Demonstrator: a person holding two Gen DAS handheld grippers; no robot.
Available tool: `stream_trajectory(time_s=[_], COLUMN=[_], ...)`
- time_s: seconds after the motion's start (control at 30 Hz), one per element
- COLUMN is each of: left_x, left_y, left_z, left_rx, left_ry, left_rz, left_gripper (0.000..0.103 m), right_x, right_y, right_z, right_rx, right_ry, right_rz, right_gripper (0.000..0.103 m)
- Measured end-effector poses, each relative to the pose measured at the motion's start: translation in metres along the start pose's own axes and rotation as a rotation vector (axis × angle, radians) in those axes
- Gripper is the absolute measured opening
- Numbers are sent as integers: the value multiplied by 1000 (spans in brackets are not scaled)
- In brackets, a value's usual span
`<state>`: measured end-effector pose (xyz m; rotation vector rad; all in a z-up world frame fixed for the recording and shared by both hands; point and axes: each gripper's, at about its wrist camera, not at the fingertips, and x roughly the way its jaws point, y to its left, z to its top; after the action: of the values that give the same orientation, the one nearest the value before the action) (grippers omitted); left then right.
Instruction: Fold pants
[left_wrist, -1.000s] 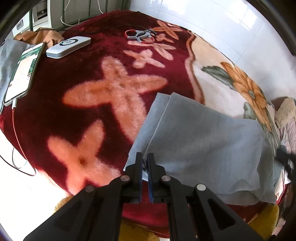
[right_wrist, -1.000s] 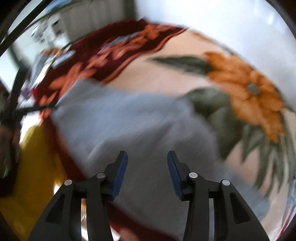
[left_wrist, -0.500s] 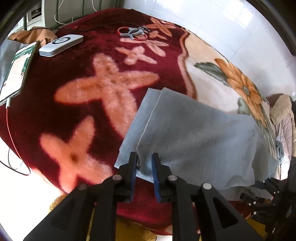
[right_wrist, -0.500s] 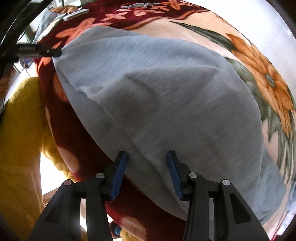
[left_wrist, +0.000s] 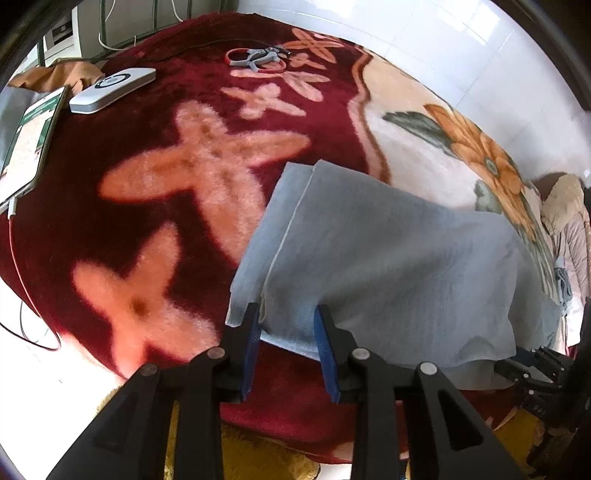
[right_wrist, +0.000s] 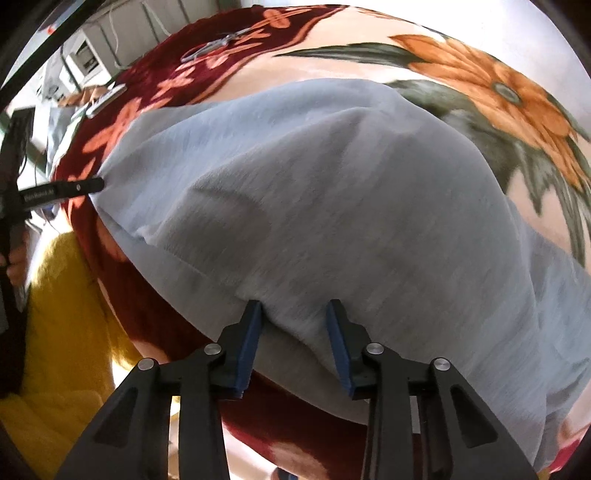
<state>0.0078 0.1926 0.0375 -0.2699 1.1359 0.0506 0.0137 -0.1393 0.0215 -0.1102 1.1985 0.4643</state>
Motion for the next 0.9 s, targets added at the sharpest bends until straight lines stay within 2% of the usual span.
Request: stream_trajectory(time_s=[0.23, 0.3, 0.37, 0.43, 0.47, 0.63, 0.67, 0.73, 0.9], left_x=[3, 3, 3, 2, 1, -16, -20, -29, -32], left_y=[-2, -4, -6, -6, -5, -1, -1, -3, 5], left_z=[0, 1, 1, 1, 2, 7, 8, 11, 10], left_rx=[-5, 4, 15, 18, 11, -20, -14, 0, -8], left_ry=[-4, -11, -18, -31, -33, -76, -86, -105, -103], left_rz=[12, 22, 34, 49, 45, 21, 25, 42, 66], left_gripper=[30, 28, 18, 9, 8, 6, 3, 3, 3], right_x=[2, 3, 1, -4, -8, -37, -44, -56, -58], right_y=[-8, -6, -5, -3, -2, 2, 4, 12, 29], right_z=[-1, 0, 1, 2, 2, 1, 0, -3, -14], right_rx=[45, 45, 44, 34, 30, 13, 3, -41, -148], right_ry=[-19, -28, -36, -47, -56, -93, -99, -105, -63], right_rz=[0, -5, -5, -13, -15, 9, 18, 22, 1], right_gripper=[23, 10, 6, 5, 5, 5, 4, 4, 4])
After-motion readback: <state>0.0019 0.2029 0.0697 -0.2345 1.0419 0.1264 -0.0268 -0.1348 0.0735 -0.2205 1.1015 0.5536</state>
